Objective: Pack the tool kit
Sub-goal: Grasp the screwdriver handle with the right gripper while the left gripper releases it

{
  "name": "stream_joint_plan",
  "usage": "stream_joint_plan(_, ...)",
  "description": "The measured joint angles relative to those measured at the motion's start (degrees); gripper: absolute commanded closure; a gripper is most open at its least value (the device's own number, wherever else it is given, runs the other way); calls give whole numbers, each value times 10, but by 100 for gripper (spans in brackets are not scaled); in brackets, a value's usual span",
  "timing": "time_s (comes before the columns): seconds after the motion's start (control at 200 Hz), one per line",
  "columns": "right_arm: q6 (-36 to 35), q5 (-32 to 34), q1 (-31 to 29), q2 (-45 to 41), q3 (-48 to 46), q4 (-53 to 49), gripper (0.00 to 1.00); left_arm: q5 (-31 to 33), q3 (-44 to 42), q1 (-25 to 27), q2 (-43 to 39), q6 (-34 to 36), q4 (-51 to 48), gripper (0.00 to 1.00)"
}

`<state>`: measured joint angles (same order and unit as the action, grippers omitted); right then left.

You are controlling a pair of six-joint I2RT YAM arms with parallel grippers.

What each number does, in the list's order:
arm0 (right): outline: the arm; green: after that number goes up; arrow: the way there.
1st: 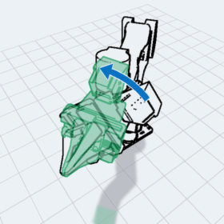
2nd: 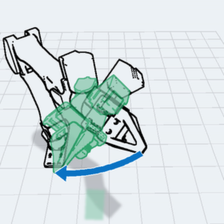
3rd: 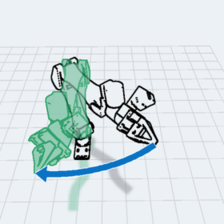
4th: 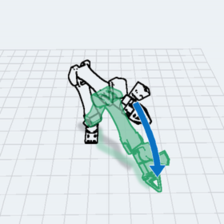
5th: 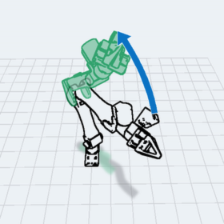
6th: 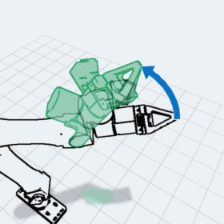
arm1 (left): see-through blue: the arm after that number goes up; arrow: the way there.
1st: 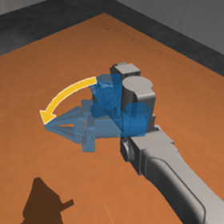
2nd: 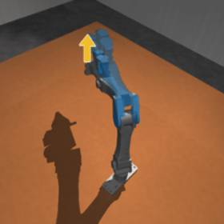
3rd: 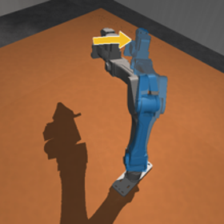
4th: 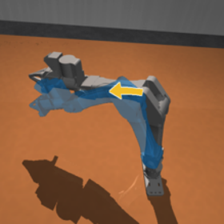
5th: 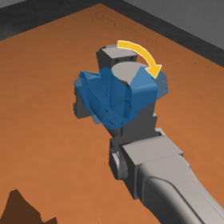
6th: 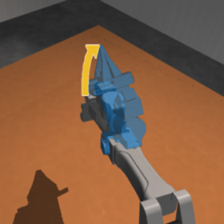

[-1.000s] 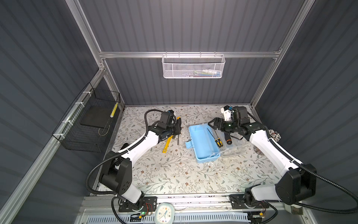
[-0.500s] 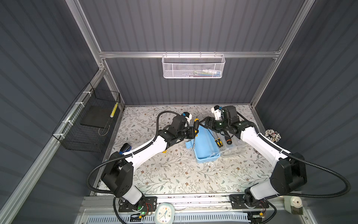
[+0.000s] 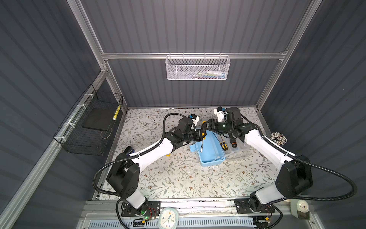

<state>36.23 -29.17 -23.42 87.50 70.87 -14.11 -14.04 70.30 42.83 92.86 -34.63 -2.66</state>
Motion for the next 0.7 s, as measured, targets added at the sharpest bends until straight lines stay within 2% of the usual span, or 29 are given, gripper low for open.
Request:
stream_joint_plan(0.105, 0, -2, -1, 5, 1, 1, 43, -9, 6, 2, 7, -2, 10, 99)
stream_joint_plan(0.17, 0, -3, -2, 8, 1, 4, 47, -14, 6, 3, 10, -4, 16, 99)
stream_joint_plan(0.385, -4, 1, -2, 9, 3, -1, 76, -25, 8, 4, 15, -6, 24, 94)
stream_joint_plan(0.5, -9, 6, -2, 9, 8, -10, 86, -25, 9, 4, 15, -8, 22, 75)
stream_joint_plan(0.515, -9, 7, -2, 9, 9, -12, 87, -25, 9, 4, 15, -8, 22, 71)
stream_joint_plan(0.565, -12, 8, -2, 9, 12, -19, 88, -25, 10, 4, 15, -10, 22, 56)
stream_joint_plan(0.695, -26, 17, 5, 7, 25, -47, 88, -20, 16, 4, 14, -16, 13, 31)
